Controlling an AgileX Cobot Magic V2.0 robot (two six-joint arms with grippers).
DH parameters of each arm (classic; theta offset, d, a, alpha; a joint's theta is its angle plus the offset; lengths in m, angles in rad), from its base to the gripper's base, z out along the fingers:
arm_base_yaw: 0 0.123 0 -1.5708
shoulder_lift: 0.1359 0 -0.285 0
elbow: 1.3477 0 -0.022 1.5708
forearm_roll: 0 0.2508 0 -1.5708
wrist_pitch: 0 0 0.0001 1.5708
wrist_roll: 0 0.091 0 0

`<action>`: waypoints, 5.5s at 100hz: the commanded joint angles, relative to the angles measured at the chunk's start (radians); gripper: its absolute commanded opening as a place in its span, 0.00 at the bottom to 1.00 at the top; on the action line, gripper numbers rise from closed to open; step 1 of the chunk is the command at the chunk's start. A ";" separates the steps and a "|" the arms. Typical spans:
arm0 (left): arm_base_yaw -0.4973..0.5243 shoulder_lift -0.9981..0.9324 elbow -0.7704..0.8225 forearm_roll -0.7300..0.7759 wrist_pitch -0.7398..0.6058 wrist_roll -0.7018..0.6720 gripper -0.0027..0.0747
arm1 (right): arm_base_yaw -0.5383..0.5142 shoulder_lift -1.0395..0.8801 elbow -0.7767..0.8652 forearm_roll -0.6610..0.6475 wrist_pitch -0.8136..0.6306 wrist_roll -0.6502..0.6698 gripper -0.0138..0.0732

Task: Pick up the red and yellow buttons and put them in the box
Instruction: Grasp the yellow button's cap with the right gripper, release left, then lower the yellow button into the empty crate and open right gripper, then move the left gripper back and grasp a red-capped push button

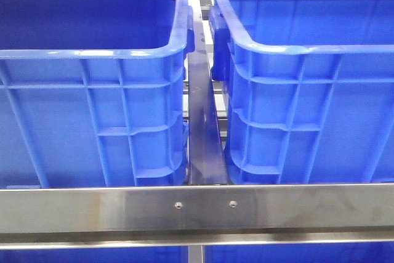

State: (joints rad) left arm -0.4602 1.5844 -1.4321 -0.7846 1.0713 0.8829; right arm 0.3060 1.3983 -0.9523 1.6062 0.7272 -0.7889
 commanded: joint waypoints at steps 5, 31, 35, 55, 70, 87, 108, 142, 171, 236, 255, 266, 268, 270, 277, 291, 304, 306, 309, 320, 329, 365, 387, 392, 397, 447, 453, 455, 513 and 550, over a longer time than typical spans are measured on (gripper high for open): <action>-0.010 -0.046 -0.034 -0.055 -0.006 -0.001 0.89 | -0.002 -0.028 -0.036 0.060 0.035 -0.018 0.35; -0.010 -0.046 -0.034 -0.055 0.040 -0.001 0.89 | -0.067 -0.043 -0.036 0.059 0.051 -0.075 0.35; -0.010 -0.046 -0.034 -0.055 0.044 -0.001 0.89 | -0.097 -0.050 -0.036 0.059 0.062 -0.075 0.35; -0.010 -0.046 -0.034 -0.055 0.052 -0.001 0.89 | -0.255 -0.059 -0.036 0.052 0.068 -0.177 0.35; -0.010 -0.046 -0.034 -0.055 0.052 -0.001 0.89 | -0.318 -0.058 -0.036 0.053 -0.047 -0.317 0.35; -0.010 -0.046 -0.034 -0.055 0.052 -0.001 0.89 | -0.322 -0.026 -0.037 0.055 -0.262 -0.516 0.35; -0.010 -0.046 -0.034 -0.055 0.053 -0.001 0.89 | -0.322 0.077 -0.099 0.060 -0.329 -0.708 0.35; -0.010 -0.046 -0.034 -0.055 0.038 -0.001 0.89 | -0.322 0.293 -0.260 0.060 -0.332 -0.818 0.35; -0.010 -0.046 -0.034 -0.055 0.031 -0.001 0.89 | -0.322 0.420 -0.361 0.060 -0.334 -0.871 0.35; -0.010 -0.046 -0.034 -0.055 0.031 -0.001 0.89 | -0.322 0.508 -0.394 0.060 -0.390 -0.872 0.39; -0.010 -0.046 -0.034 -0.055 0.031 -0.001 0.89 | -0.322 0.508 -0.394 0.060 -0.360 -0.872 0.70; -0.010 -0.046 -0.034 -0.055 0.031 -0.001 0.89 | -0.322 0.508 -0.394 0.060 -0.358 -0.872 0.82; -0.010 -0.046 -0.034 -0.055 0.031 -0.001 0.89 | -0.322 0.508 -0.394 0.060 -0.358 -0.872 0.83; -0.010 -0.046 -0.034 -0.055 0.031 -0.001 0.89 | -0.322 0.508 -0.394 0.060 -0.358 -0.872 0.83; -0.010 -0.046 -0.034 -0.055 0.031 -0.001 0.89 | -0.322 0.506 -0.394 0.060 -0.360 -0.872 0.83; -0.010 -0.046 -0.034 -0.055 0.031 -0.001 0.89 | -0.322 0.491 -0.393 0.060 -0.365 -0.872 0.83; -0.010 -0.046 -0.034 -0.053 0.031 -0.001 0.89 | -0.322 0.452 -0.390 0.060 -0.363 -0.871 0.83; -0.010 -0.046 -0.034 -0.051 0.031 -0.001 0.89 | -0.322 0.446 -0.387 0.060 -0.360 -0.871 0.83; -0.010 -0.046 -0.034 -0.047 0.031 -0.001 0.89 | -0.322 0.430 -0.381 0.060 -0.352 -0.870 0.83; -0.010 -0.046 -0.034 -0.036 0.031 -0.001 0.89 | -0.322 0.372 -0.340 0.060 -0.348 -0.870 0.83; -0.010 -0.046 -0.034 -0.036 0.031 -0.001 0.89 | -0.322 0.321 -0.299 0.060 -0.372 -0.870 0.83; -0.010 -0.046 -0.034 -0.036 0.031 -0.001 0.89 | -0.322 0.098 -0.111 0.060 -0.384 -0.863 0.79; -0.010 -0.046 -0.034 -0.036 0.022 -0.001 0.89 | -0.322 -0.074 0.050 0.060 -0.380 -0.863 0.33; -0.010 -0.046 -0.034 -0.036 0.022 -0.001 0.89 | -0.322 -0.115 0.085 0.060 -0.370 -0.863 0.23; -0.010 -0.046 -0.034 -0.036 0.022 -0.001 0.89 | -0.322 -0.157 0.119 0.060 -0.359 -0.863 0.15; -0.010 -0.046 -0.034 -0.036 0.022 -0.001 0.89 | -0.322 -0.668 0.472 0.064 -0.265 -0.863 0.08; -0.010 -0.046 -0.034 -0.036 0.022 -0.001 0.89 | -0.322 -0.720 0.506 0.066 -0.260 -0.863 0.08; -0.010 -0.046 -0.034 -0.036 0.022 -0.001 0.89 | -0.322 -0.738 0.516 0.067 -0.258 -0.863 0.08; 0.126 -0.049 -0.078 0.258 -0.134 -0.368 0.89 | -0.322 -0.832 0.547 0.068 -0.242 -0.863 0.08; 0.160 -0.006 -0.078 0.771 -0.193 -0.949 0.89 | -0.322 -0.832 0.547 0.068 -0.242 -0.863 0.08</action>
State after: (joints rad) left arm -0.3013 1.5985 -1.4749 -0.1063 0.9322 0.0595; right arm -0.0083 0.5684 -0.3800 1.6401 0.4629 -1.6496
